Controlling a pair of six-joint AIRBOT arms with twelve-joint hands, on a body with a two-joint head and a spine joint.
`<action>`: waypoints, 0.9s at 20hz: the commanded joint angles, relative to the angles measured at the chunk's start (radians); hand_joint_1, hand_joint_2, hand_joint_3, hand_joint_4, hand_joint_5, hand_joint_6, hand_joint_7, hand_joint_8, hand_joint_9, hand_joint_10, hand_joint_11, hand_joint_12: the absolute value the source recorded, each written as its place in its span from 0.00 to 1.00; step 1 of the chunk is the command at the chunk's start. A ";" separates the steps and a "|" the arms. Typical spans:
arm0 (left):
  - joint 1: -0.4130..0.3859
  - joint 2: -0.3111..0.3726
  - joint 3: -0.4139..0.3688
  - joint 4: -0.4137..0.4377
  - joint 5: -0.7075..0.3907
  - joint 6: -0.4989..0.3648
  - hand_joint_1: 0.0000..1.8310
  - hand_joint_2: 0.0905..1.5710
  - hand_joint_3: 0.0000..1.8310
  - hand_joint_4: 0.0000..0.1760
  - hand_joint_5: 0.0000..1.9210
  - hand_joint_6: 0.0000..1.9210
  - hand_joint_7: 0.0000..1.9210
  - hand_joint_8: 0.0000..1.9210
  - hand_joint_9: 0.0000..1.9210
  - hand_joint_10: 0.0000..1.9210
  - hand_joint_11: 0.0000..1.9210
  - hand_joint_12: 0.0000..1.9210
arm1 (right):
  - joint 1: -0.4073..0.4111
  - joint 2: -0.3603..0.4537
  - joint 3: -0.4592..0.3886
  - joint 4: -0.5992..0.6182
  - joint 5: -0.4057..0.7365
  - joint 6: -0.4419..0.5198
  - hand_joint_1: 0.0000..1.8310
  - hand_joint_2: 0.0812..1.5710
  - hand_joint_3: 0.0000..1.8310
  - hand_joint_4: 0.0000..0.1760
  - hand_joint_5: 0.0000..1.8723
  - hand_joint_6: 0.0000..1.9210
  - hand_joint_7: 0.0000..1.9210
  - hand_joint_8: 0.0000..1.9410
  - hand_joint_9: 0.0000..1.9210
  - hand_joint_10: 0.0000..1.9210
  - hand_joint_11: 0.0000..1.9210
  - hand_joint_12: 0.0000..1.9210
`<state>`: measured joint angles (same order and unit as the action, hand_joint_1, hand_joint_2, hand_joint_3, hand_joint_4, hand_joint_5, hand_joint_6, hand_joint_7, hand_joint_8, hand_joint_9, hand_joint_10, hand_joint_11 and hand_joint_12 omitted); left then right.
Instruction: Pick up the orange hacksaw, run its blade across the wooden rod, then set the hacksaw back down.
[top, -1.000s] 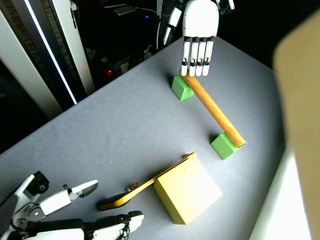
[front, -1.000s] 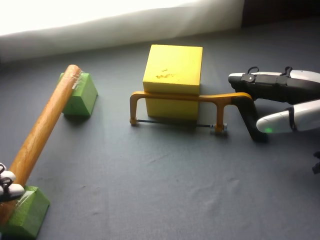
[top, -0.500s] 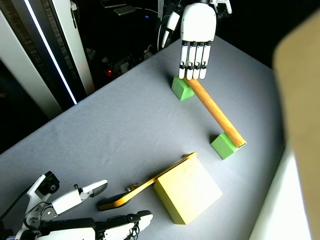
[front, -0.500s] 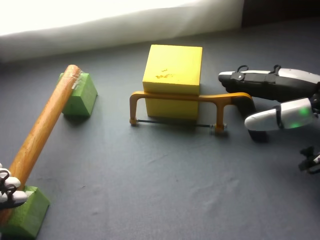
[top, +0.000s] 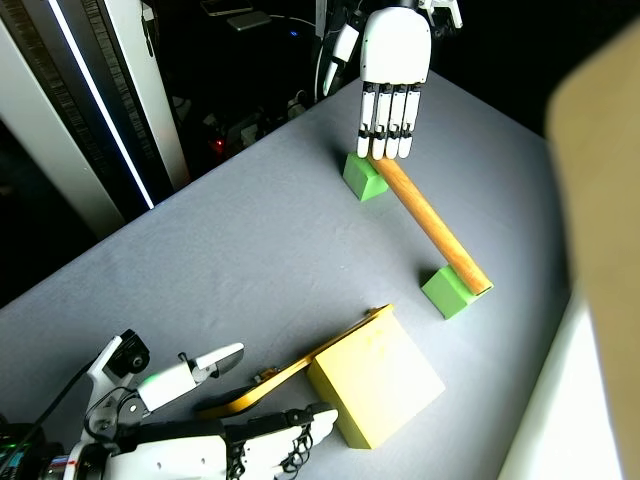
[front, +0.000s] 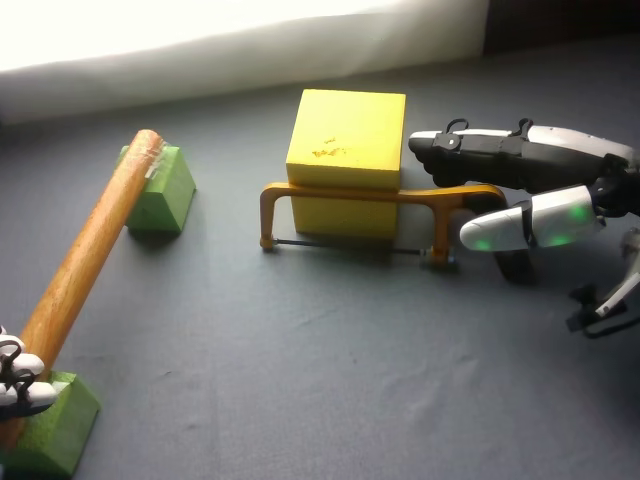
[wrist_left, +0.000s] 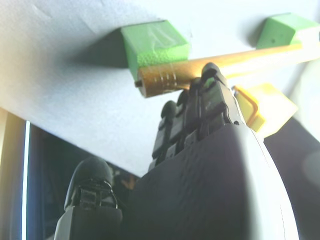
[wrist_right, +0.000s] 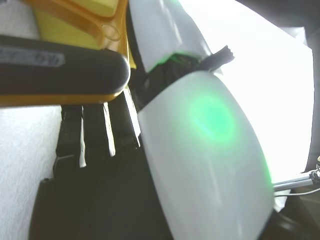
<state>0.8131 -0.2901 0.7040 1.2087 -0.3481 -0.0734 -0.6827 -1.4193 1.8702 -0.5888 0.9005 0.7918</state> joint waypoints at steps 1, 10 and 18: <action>-0.006 -0.002 0.003 -0.017 -0.012 -0.001 0.02 0.79 0.00 0.00 0.00 0.00 0.00 0.00 0.00 0.00 0.01 0.01 | 0.008 0.001 0.003 0.064 0.084 0.004 0.58 0.68 0.00 0.00 0.07 0.00 0.05 0.00 0.08 0.00 0.00 0.27; -0.010 -0.006 0.007 -0.017 -0.017 -0.001 0.02 0.79 0.00 0.00 0.00 0.00 0.00 0.00 0.00 0.00 0.01 0.01 | 0.018 -0.016 0.003 0.060 0.056 -0.019 0.55 0.69 0.00 0.00 0.08 0.00 0.05 0.00 0.07 0.00 0.00 0.24; -0.013 -0.008 0.011 -0.017 -0.017 -0.001 0.04 0.79 0.00 0.00 0.00 0.00 0.01 0.00 0.00 0.00 0.02 0.01 | 0.032 -0.034 0.003 0.060 0.015 -0.030 0.56 0.69 0.00 0.00 0.09 0.00 0.07 0.00 0.08 0.00 0.00 0.27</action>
<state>0.8101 -0.2966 0.7094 1.2079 -0.3534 -0.0734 -0.6640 -1.4487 1.8702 -0.5838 0.8402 0.7578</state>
